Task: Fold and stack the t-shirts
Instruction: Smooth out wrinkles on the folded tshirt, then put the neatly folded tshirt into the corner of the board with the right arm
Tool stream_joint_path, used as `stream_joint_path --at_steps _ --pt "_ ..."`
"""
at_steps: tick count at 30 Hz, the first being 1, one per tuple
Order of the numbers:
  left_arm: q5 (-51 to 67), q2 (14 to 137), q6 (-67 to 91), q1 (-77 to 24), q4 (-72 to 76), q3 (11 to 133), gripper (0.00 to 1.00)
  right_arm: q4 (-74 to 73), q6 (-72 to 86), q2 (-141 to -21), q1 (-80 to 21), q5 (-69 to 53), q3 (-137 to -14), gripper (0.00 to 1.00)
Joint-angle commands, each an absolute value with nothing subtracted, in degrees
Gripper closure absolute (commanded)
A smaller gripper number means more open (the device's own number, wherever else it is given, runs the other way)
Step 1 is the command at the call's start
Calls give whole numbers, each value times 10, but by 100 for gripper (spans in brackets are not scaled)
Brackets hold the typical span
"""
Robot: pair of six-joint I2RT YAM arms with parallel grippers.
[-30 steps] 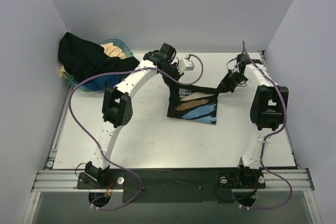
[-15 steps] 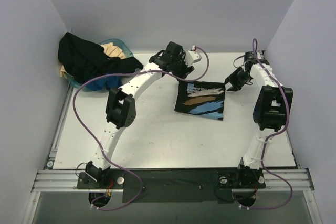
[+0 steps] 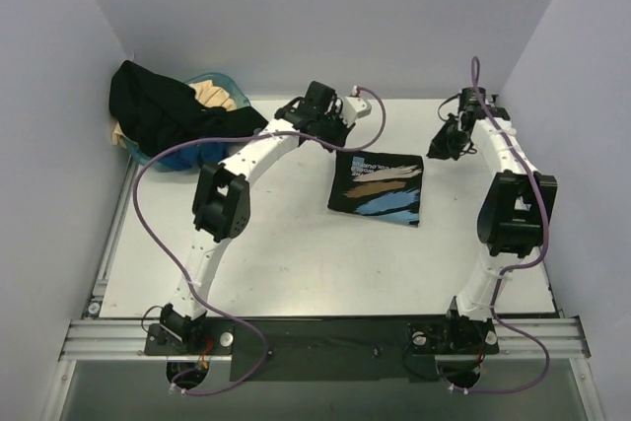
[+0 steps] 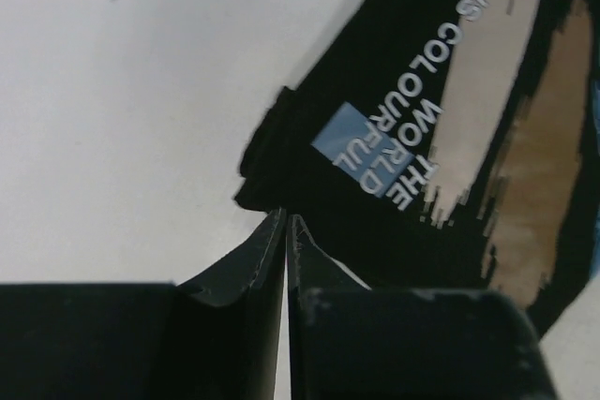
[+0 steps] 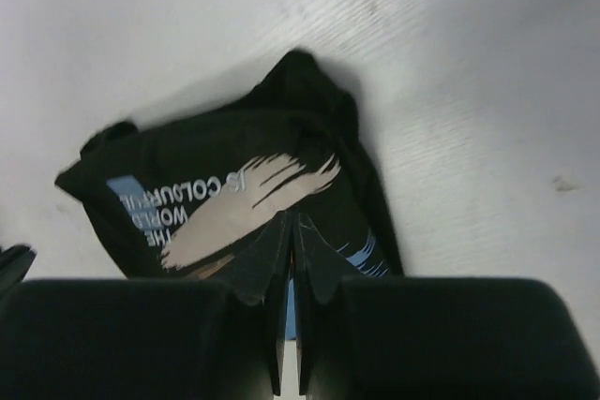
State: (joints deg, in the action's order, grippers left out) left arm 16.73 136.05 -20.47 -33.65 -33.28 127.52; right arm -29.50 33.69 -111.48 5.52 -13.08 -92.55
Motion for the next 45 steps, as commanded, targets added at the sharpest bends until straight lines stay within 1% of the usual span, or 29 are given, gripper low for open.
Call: stream_joint_path --at_steps 1,3,10,14,17,20,22,25,26,27,28,29,30,31,34,35,38,40,42,45 --pt "264 1341 -180 -359 -319 1247 87 -287 310 -1095 15 -166 -882 100" --pt "244 1372 -164 -359 -319 1270 89 -288 318 -1123 12 -178 -891 100" --pt "189 1462 -128 -347 -324 1368 90 -290 350 -1225 25 -171 -973 100" --pt "178 1484 -108 -346 -308 1379 90 -289 376 -1256 44 -151 -1012 100" --pt "168 1497 -96 -346 -298 1383 88 -295 385 -1288 51 -165 -1041 100" --pt "141 1500 -77 -343 -287 1387 83 -305 385 -1308 54 -168 -1069 100" --pt "134 1498 -67 -338 -278 1391 78 -308 389 -1310 65 -169 -1074 100" --pt "107 1492 -63 -335 -271 1404 66 -314 382 -1297 76 -174 -1089 99" --pt "98 1486 -62 -332 -272 1407 65 -318 376 -1292 80 -172 -1093 97" --pt "94 1481 -60 -330 -273 1412 61 -330 358 -1276 81 -170 -1101 88" --pt "94 1469 -57 -326 -275 1413 60 -336 349 -1270 83 -168 -1103 83" --pt "98 1462 -55 -324 -282 1412 59 -351 325 -1249 84 -167 -1099 74" --pt "107 1442 -53 -322 -287 1409 58 -358 310 -1239 85 -165 -1093 69" --pt "112 1430 -48 -322 -295 1390 58 -369 289 -1215 85 -166 -1071 62" --pt "173 1356 -15 -324 -296 1312 58 -373 252 -1159 84 -196 -993 50" --pt "193 1341 -9 -330 -296 1273 58 -372 235 -1151 84 -206 -955 45" --pt "247 1304 -4 -351 -322 1217 58 -367 219 -1135 84 -237 -877 43" --pt "254 1303 -4 -366 -335 1203 58 -363 210 -1138 83 -248 -850 43" --pt "253 1302 22 -369 -324 1179 58 -354 208 -1147 83 -266 -834 43" --pt "216 1304 40 -367 -306 1150 60 -342 209 -1156 83 -288 -825 43"
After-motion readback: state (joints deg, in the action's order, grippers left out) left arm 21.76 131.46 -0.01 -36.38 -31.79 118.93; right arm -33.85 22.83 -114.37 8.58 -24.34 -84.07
